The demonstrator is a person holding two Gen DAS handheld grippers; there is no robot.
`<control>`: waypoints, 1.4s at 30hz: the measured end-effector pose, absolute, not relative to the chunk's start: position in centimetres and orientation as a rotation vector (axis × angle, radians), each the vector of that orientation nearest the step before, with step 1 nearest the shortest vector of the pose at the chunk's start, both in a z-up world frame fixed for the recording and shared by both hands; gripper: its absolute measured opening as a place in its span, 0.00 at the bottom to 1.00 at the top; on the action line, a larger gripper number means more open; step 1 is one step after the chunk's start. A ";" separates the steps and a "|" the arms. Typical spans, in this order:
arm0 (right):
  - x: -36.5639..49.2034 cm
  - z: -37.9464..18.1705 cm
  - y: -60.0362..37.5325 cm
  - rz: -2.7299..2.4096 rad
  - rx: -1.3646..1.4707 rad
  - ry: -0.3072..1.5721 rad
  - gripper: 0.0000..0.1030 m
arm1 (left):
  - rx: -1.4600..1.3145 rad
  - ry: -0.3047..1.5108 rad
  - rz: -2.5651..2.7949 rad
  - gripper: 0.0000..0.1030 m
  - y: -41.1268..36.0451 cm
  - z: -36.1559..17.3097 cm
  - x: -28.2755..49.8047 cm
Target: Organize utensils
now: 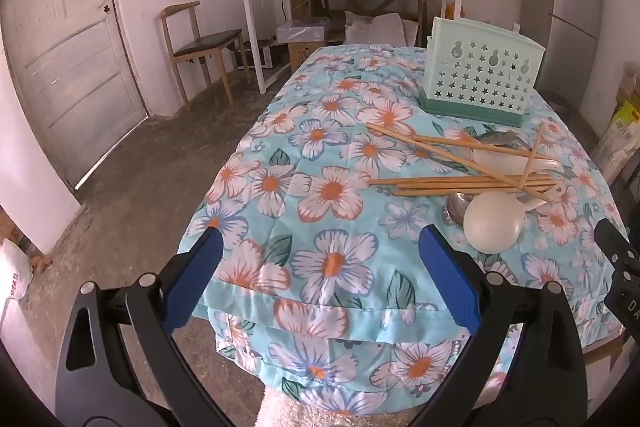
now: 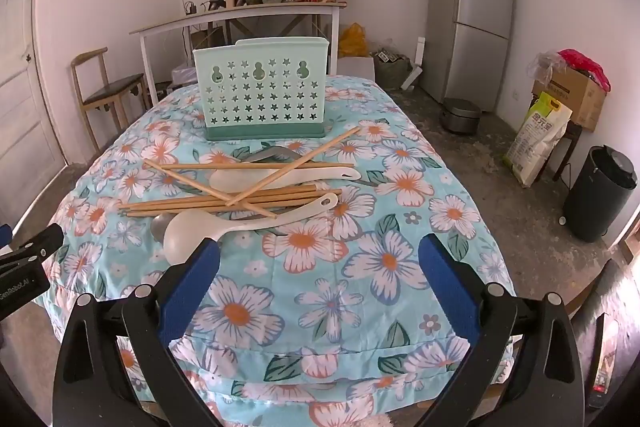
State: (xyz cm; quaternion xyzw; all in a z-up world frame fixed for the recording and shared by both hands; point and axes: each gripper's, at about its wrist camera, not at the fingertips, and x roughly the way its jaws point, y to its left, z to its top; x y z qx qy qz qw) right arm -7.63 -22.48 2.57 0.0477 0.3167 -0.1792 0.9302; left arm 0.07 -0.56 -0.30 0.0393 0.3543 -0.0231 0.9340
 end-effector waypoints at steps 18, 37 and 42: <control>-7.7 2.7 -22.6 -0.366 0.101 0.648 0.94 | 0.083 0.724 -0.049 0.92 -0.6 0.2 0.1; -7.8 2.7 -22.6 -0.366 0.103 0.647 0.94 | 0.083 0.725 -0.050 0.92 -0.6 0.2 0.1; -7.8 2.7 -22.6 -0.366 0.103 0.646 0.94 | 0.083 0.724 -0.050 0.92 -0.6 0.2 0.0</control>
